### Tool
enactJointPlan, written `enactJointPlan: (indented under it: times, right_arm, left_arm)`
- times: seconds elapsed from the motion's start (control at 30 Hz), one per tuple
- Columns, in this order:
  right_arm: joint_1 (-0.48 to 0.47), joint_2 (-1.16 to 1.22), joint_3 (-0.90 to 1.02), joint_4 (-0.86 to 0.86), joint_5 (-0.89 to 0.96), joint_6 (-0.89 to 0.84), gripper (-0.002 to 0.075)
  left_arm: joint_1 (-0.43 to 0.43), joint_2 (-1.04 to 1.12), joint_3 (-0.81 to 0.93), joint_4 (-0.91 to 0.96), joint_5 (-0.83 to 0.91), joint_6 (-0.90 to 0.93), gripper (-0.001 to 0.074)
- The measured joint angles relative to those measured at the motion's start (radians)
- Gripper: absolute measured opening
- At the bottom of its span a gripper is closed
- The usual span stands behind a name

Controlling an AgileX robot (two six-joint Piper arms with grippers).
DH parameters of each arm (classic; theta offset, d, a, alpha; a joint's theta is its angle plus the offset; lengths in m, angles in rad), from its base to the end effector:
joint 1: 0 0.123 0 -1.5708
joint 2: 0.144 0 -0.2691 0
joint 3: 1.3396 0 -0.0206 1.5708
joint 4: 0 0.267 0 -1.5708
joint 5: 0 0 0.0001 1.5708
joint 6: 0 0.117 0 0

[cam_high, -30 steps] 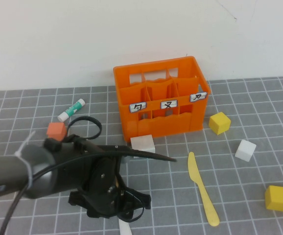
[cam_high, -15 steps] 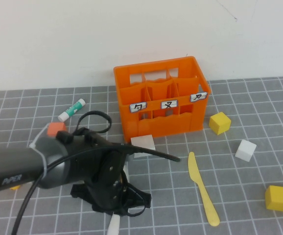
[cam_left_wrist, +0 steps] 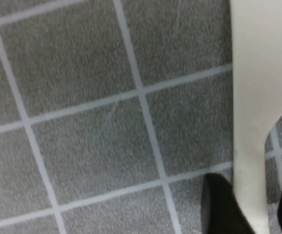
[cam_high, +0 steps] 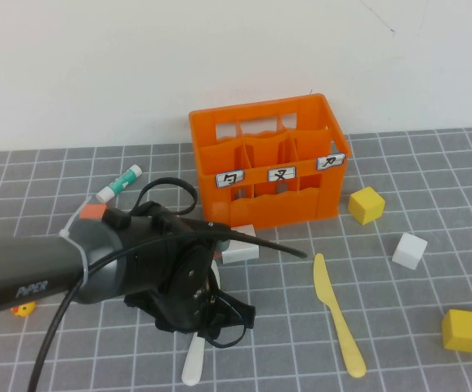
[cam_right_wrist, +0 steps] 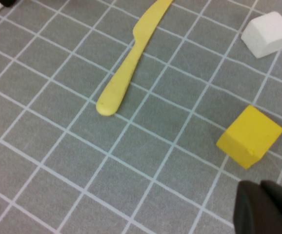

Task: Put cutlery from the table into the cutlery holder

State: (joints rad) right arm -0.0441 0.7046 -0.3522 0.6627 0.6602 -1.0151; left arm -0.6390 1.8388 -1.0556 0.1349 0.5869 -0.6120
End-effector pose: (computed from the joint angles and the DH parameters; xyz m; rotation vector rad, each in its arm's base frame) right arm 0.1613 0.0371 0.1960 -0.6563 2.2241 0.2082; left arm 0.2937 -0.2073 0.1024 0.1832 2.8467 -0.1366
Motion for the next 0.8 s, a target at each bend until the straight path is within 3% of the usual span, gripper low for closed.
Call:
enactJointPlan:
  times: [0.17,0.47,0.63,0.73,0.8]
  right_arm:
    - [0.000,0.000,0.000,0.000,0.000,0.000,-0.0003]
    - [0.000,0.000,0.000,0.002,0.000,0.000,-0.0003]
    - [0.000,0.000,0.000,0.002,0.000,0.000,-0.0003]
    - [0.000,0.000,0.000,0.002,0.000,0.000,-0.0003]
    - [0.000,0.000,0.000,0.004,0.000,0.000,-0.0003]
  left_arm:
    - [0.000,0.002,-0.001,0.019,-0.020,0.000,0.0275]
    - [0.000,0.026,-0.008,0.011,-0.010,0.000,0.0274]
    - [0.000,0.032,-0.012,0.008,-0.008,0.002,0.0206]
    - [0.000,0.032,-0.014,0.005,-0.004,0.003,0.0101]
    - [0.000,0.034,-0.014,0.000,-0.002,0.003,0.0096]
